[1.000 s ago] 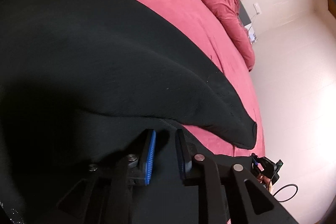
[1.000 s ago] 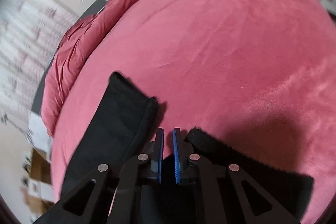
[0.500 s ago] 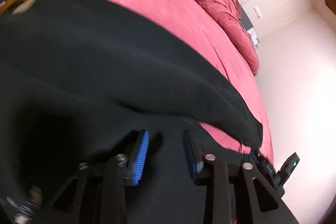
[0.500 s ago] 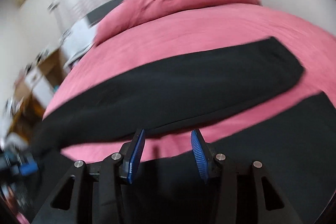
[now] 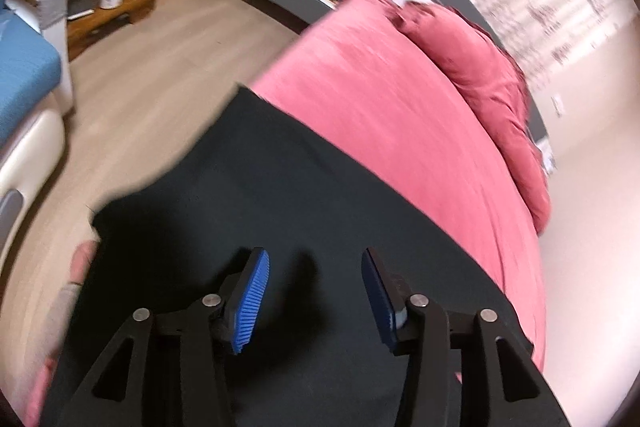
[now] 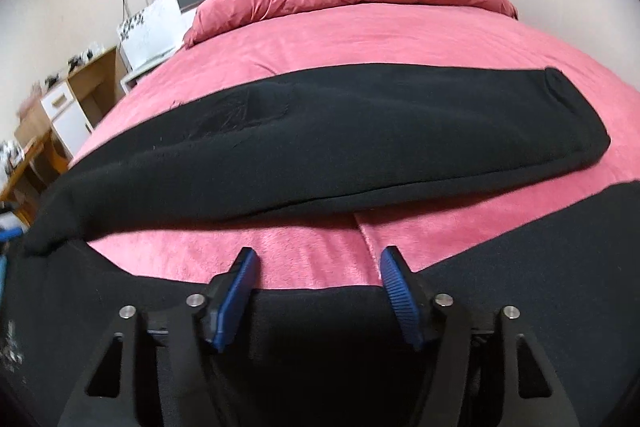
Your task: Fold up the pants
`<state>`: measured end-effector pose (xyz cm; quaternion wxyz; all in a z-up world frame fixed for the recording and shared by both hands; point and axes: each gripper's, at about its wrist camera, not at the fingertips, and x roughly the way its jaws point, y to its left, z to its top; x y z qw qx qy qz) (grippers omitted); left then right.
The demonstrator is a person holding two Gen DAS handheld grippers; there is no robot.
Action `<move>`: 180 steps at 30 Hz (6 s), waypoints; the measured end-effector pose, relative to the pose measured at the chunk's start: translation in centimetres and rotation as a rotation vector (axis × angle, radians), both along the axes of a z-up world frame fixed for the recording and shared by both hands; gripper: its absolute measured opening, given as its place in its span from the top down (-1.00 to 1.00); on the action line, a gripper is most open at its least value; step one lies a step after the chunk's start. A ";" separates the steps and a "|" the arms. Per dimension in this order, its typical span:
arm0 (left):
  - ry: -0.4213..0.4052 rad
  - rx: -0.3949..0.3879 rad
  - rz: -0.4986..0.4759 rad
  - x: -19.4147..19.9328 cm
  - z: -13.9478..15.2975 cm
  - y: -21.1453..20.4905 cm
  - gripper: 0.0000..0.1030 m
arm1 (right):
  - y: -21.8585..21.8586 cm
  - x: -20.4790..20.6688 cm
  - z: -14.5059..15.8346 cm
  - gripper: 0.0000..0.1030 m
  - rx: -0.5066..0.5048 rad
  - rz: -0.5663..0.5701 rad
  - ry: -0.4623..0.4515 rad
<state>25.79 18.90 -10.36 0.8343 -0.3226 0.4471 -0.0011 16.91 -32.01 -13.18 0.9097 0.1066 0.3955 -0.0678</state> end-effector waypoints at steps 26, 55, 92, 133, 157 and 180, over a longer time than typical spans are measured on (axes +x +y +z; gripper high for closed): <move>-0.014 0.151 0.088 11.7 -3.2 4.8 0.15 | -0.1 0.2 -0.3 -0.35 0.029 0.003 -0.018; -0.411 -0.184 0.012 -11.3 4.4 3.4 0.85 | -0.8 1.9 2.5 -0.37 0.208 -0.033 0.001; -0.323 -0.370 0.073 -19.3 -1.7 3.8 0.86 | 6.5 13.2 5.5 0.80 0.684 -0.093 0.170; -0.271 -0.385 0.186 -26.7 -0.2 7.9 0.39 | 11.1 -11.3 -2.1 0.81 0.587 0.142 0.057; -0.216 -0.350 0.180 -22.7 2.3 8.6 1.00 | 5.5 -12.4 -0.4 0.82 0.698 0.012 -0.036; 0.127 -0.437 0.252 -20.4 -3.4 3.8 0.63 | 2.8 -13.6 -2.9 0.47 0.817 -0.095 -0.016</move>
